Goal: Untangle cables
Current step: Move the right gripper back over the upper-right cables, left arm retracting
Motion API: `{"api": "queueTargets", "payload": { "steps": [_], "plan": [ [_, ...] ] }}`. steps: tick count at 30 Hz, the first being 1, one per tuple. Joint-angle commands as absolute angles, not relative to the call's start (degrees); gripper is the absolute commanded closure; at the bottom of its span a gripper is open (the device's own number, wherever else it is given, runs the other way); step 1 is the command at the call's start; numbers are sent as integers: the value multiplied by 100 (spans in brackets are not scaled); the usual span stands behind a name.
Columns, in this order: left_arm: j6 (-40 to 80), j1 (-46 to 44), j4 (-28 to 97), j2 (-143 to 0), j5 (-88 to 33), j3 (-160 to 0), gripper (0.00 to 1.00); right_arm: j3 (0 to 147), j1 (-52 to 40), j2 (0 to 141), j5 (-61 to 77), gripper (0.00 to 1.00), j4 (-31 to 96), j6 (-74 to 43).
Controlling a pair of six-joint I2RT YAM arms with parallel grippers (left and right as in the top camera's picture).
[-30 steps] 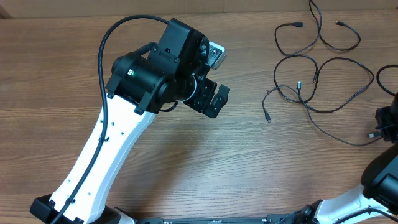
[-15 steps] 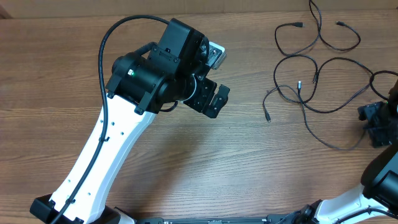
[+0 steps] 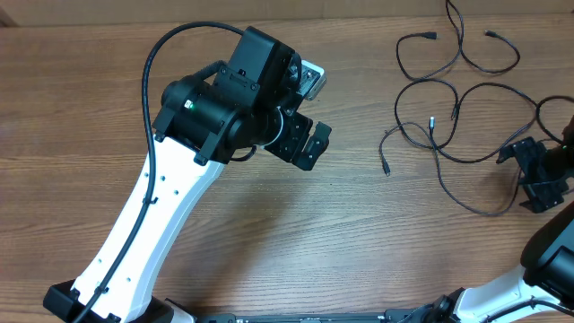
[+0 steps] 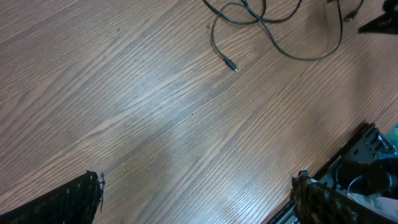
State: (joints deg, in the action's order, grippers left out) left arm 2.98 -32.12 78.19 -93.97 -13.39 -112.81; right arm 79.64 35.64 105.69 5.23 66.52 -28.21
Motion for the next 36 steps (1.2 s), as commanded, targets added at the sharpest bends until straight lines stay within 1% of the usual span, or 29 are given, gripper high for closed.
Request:
{"api": "queueTargets", "payload": {
  "steps": [1,3,5,7,9,11,14,16,19,21,22,25,26,29,31,33,36],
  "plan": [
    [342,-3186,7797,-9450,-1313,-11356,0,8746,3575,10554,1634,0,6860,-2342],
    [344,-3186,7787,-9450,-1313,-11356,1,8965,3529,10551,3028,0,6917,-1476],
    [390,-3186,7771,-9450,-1313,-11356,1,8984,3435,10545,4117,0,6928,-851],
    [565,-3183,7743,-9450,-1306,-11356,0,8960,3253,10547,4462,0,6952,-523],
    [952,-3173,7714,-9452,-1173,-11356,0,8958,2971,10551,4169,0,6952,-436],
    [1643,-3144,7736,-9452,-790,-11356,0,8952,2620,10551,3701,0,6947,-443],
    [2309,-3065,7813,-9452,-370,-11356,0,8921,2001,10556,3223,0,6897,-451],
    [2499,-2976,7865,-9452,-290,-11356,0,8919,1553,10558,2853,0,6794,-563],
    [2598,-2827,7990,-9452,-294,-11354,0,8910,919,10558,1940,0,6652,-1184],
    [2613,-2735,8099,-9452,-292,-11351,0,8853,517,10558,1474,0,6514,-1339],
    [2665,-2692,8154,-9452,-279,-11351,0,8807,351,10558,1319,1,6431,-1339],
    [3063,-2530,8357,-9452,-213,-11351,0,8584,-99,10558,849,12,6136,-1417],
    [3166,-2445,8425,-9452,-215,-11351,0,8495,-231,10558,598,14,6055,-1601],
    [3218,-2257,8536,-9452,-215,-11351,0,8226,-454,10560,23,14,5791,-2132],
    [3218,-2163,8593,-9452,-215,-11351,0,8027,-489,10562,10,16,5502,-2268],
    [3216,-2119,8643,-9452,-213,-11349,1,7815,-486,10562,108,23,5151,-2292],
    [3216,-2112,8676,-9452,-196,-11334,0,7513,-489,10562,180,25,4635,-2292]
  ]
}}
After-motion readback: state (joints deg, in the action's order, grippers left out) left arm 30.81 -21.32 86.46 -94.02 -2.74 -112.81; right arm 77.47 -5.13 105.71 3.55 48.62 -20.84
